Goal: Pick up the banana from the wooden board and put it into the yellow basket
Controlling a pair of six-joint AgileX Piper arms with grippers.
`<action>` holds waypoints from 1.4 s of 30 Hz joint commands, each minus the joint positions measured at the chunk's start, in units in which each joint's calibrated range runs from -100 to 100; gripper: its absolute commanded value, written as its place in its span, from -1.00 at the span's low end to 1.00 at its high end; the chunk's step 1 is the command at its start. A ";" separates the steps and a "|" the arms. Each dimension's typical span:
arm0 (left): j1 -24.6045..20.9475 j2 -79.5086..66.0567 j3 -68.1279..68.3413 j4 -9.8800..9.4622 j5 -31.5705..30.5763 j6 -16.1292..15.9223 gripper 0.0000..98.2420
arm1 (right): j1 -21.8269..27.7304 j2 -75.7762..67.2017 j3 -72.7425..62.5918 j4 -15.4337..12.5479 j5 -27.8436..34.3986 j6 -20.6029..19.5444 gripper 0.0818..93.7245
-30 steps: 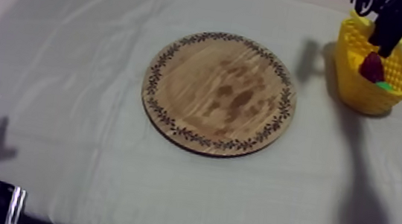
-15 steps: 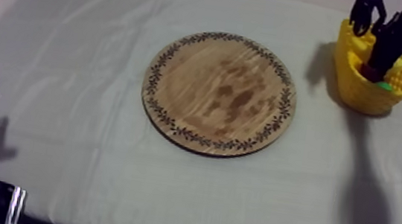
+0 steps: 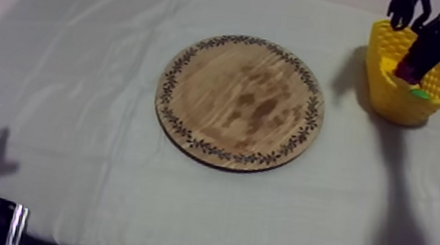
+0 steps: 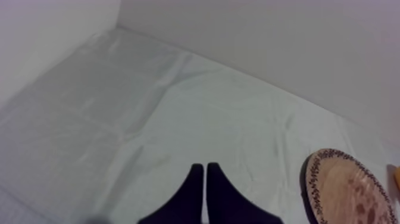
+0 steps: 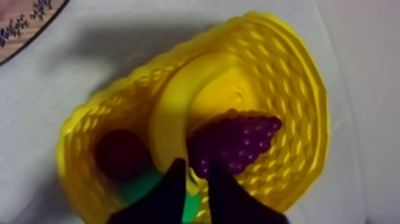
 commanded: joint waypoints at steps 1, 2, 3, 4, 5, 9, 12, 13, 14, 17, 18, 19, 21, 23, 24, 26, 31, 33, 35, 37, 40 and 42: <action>0.00 0.00 0.00 0.02 -0.04 -0.01 -1.00 | -0.03 -5.09 5.20 -0.89 -2.81 -1.08 -0.92; 0.00 0.00 0.00 0.02 -0.04 -0.01 -1.00 | -0.01 -7.17 7.45 -1.53 -4.20 -1.58 -0.94; 0.00 0.00 0.00 0.02 -0.04 -0.01 -1.00 | 0.03 -9.33 9.76 -2.29 -5.59 -2.20 -0.95; 0.00 0.00 0.00 0.02 -0.04 -0.01 -1.00 | 0.06 -11.61 12.18 -3.18 -6.92 -2.67 -0.96; 0.00 0.00 0.00 0.02 -0.04 -0.01 -1.00 | 0.10 -14.05 14.71 -4.22 -8.10 -2.98 -0.97; 0.00 0.00 0.00 0.02 -0.04 -0.01 -1.00 | 0.21 -24.41 24.67 -9.30 -10.35 -2.33 -0.98; 0.00 0.00 0.00 0.02 -0.04 -0.01 -1.00 | 0.25 -32.85 31.53 -12.52 -10.37 -1.45 -0.98; 0.00 0.00 0.00 0.02 -0.04 -0.01 -1.00 | 0.49 -35.84 33.62 -13.64 -9.88 -0.97 -0.99; 0.00 0.00 0.00 0.02 -0.04 -0.01 -1.00 | 0.77 -38.95 35.65 -14.68 -9.25 -0.52 -0.99; 0.00 0.00 0.00 0.02 -0.04 -0.01 -1.00 | 1.35 -48.69 41.71 -16.54 -7.51 -0.21 -0.99; 0.00 0.00 0.00 0.02 -0.04 -0.01 -1.00 | 1.37 -51.98 43.71 -16.91 -7.13 -0.31 -0.99; 0.00 0.00 0.00 0.02 -0.04 -0.01 -1.00 | 1.32 -55.24 45.72 -17.18 -6.86 -0.53 -0.99; 0.00 0.00 0.00 0.02 -0.04 -0.01 -1.00 | 0.97 -61.73 49.51 -17.38 -5.94 -1.21 -0.99; 0.00 0.00 0.00 0.02 -0.04 -0.01 -1.00 | 0.55 -67.88 52.80 -17.24 -4.54 -2.14 -0.99; 0.00 0.00 0.00 0.02 -0.04 -0.01 -1.00 | 0.30 -70.80 54.21 -17.13 -3.72 -2.62 -0.99; 0.00 0.00 0.00 0.02 -0.04 -0.01 -1.00 | -0.21 -76.39 56.67 -16.78 -2.07 -3.73 -0.99; 0.00 0.00 0.00 0.02 -0.04 -0.01 -1.00 | -1.15 -88.93 61.46 -15.80 2.36 -6.57 -0.98; 0.00 0.00 0.00 0.02 -0.04 -0.01 -1.00 | -0.42 -93.39 63.43 -15.87 3.43 -7.39 -0.97; 0.00 0.00 0.00 0.02 -0.04 -0.01 -1.00 | 0.31 -97.61 64.69 -14.75 4.14 -9.83 -0.97; 0.00 0.00 0.00 0.02 -0.04 -0.04 -1.00 | 0.33 -100.04 65.31 -14.22 4.69 -11.48 -0.97; 0.00 0.00 0.00 0.02 -0.04 -0.04 -1.00 | -0.98 -101.64 65.93 -13.16 4.87 -13.84 -0.96; 0.00 0.00 0.00 0.02 -0.04 -0.04 -1.00 | -2.19 -102.11 66.58 -12.54 4.38 -15.87 -0.92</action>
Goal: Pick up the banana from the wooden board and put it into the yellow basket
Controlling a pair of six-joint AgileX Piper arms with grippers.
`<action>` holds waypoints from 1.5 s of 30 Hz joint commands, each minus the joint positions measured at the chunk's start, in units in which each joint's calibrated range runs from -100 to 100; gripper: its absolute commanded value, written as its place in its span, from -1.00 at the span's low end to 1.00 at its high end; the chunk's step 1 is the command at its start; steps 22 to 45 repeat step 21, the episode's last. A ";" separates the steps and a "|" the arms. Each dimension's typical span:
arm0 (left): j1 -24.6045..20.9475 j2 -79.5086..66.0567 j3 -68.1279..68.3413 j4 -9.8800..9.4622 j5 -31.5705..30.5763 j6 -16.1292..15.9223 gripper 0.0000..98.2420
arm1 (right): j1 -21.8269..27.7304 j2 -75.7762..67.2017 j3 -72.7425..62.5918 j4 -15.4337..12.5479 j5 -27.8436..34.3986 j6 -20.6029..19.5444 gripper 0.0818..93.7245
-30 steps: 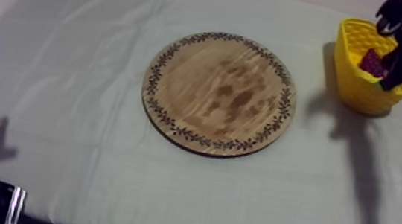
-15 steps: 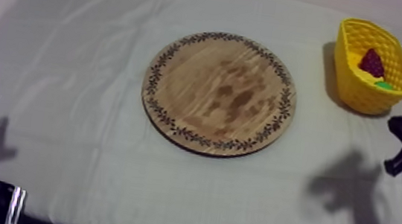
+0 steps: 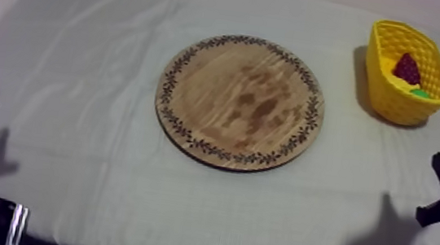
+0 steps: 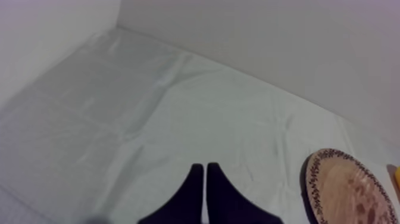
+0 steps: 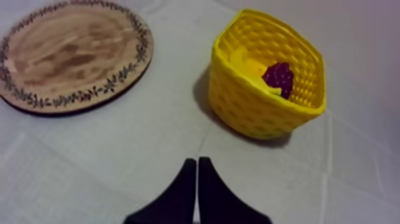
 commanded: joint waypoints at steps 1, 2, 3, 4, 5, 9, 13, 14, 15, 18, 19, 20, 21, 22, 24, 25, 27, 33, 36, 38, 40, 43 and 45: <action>0.00 0.00 0.00 0.02 -0.04 0.00 -1.00 | -1.43 -1.10 0.76 0.81 -1.44 -3.80 -0.91; 0.00 0.00 0.00 0.02 -0.04 -0.01 -1.00 | -1.78 -1.20 1.34 1.55 -2.55 -5.73 -0.92; 0.00 0.00 0.00 0.02 -0.04 -0.01 -1.00 | -2.03 -1.27 2.02 2.71 -4.01 -8.22 -0.94; 0.00 0.00 0.00 0.02 -0.04 0.00 -1.00 | -2.20 -1.32 2.69 3.52 -5.54 -10.20 -0.95; 0.00 0.00 0.00 0.02 -0.04 0.00 -1.00 | -2.32 -1.35 3.23 4.10 -6.87 -11.52 -0.96; 0.00 0.00 0.00 0.02 -0.04 0.01 -1.00 | -2.53 -1.42 4.59 5.10 -11.60 -10.94 -0.98; 0.00 0.00 0.00 0.02 -0.04 0.01 -1.00 | -2.59 -1.43 4.93 5.34 -12.83 -7.81 -0.99; 0.00 0.00 0.00 0.02 -0.04 0.01 -1.00 | -2.59 -1.43 4.96 5.36 -12.94 -7.30 -0.99; 0.00 0.00 0.00 0.02 -0.04 0.01 -1.00 | -2.59 -1.43 4.98 5.37 -13.03 -6.92 -0.99; 0.00 0.00 0.00 0.02 -0.04 0.01 -1.00 | -2.60 -1.43 5.02 5.40 -13.15 -6.49 -0.99; 0.00 0.00 0.00 0.02 -0.04 0.01 -1.00 | -2.60 -1.43 5.02 5.40 -13.17 -6.46 -0.99; 0.00 0.00 0.00 0.02 -0.04 0.01 -1.00 | -2.60 -1.43 5.03 5.41 -13.19 -6.44 -0.99; 0.00 0.00 0.00 0.02 -0.04 0.01 -1.00 | -2.60 -1.43 5.03 5.41 -13.20 -6.42 -0.99; 0.00 0.00 0.00 0.02 -0.04 0.01 -1.00 | -2.60 -1.43 5.03 5.41 -13.20 -6.42 -0.99; 0.00 0.00 0.00 0.02 -0.04 0.01 -1.00 | -2.60 -1.43 5.03 5.41 -13.20 -6.42 -0.99; 0.00 0.00 0.00 0.02 -0.04 0.01 -1.00 | -2.60 -1.43 5.03 5.41 -13.20 -6.42 -0.99; 0.00 0.00 0.00 0.02 -0.04 0.01 -1.00 | -2.60 -1.43 5.03 5.41 -13.20 -6.42 -0.99; 0.00 0.00 0.00 0.02 -0.04 0.01 -1.00 | -2.60 -1.43 5.03 5.41 -13.20 -6.42 -0.99; 0.00 0.00 0.00 0.02 -0.04 0.01 -1.00 | -2.60 -1.43 5.03 5.41 -13.20 -6.42 -0.99; 0.00 0.00 0.00 0.02 -0.04 0.01 -1.00 | -2.60 -1.43 5.03 5.41 -13.20 -6.42 -0.99; 0.00 0.00 0.00 0.02 -0.04 0.01 -1.00 | -2.60 -1.43 5.03 5.41 -13.20 -6.42 -0.99; 0.00 0.00 0.00 0.02 -0.04 0.01 -1.00 | -2.60 -1.43 5.03 5.41 -13.20 -6.42 -0.99; 0.00 0.00 0.00 0.02 -0.04 0.01 -1.00 | -2.60 -1.43 5.03 5.41 -13.20 -6.42 -0.99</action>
